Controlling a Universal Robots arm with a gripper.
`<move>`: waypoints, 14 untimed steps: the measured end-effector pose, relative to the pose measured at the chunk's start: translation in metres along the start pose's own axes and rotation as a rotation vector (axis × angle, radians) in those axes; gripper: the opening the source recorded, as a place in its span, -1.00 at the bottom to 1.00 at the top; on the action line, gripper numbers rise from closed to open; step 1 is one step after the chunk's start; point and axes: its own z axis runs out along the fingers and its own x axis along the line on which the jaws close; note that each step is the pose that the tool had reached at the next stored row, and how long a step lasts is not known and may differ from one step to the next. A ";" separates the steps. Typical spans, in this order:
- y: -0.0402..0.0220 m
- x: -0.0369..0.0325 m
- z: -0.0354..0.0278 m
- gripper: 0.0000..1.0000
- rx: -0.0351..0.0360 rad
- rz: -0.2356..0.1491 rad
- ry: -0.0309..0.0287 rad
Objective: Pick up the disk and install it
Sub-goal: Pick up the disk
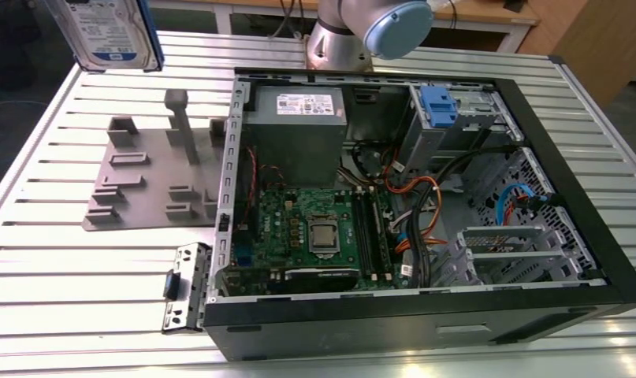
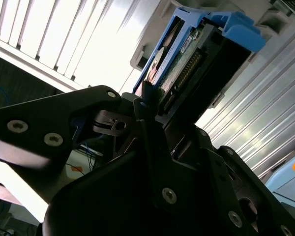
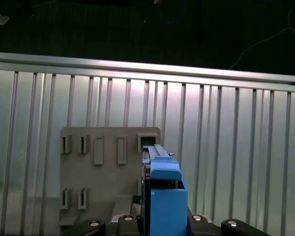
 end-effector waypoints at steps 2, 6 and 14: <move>0.0001 -0.0001 -0.0029 -0.28 0.0000 0.000 0.0000; 0.0001 -0.0004 -0.0084 -0.28 0.0000 0.000 0.0000; 0.0003 -0.0009 -0.0189 -0.28 0.0000 0.000 0.0000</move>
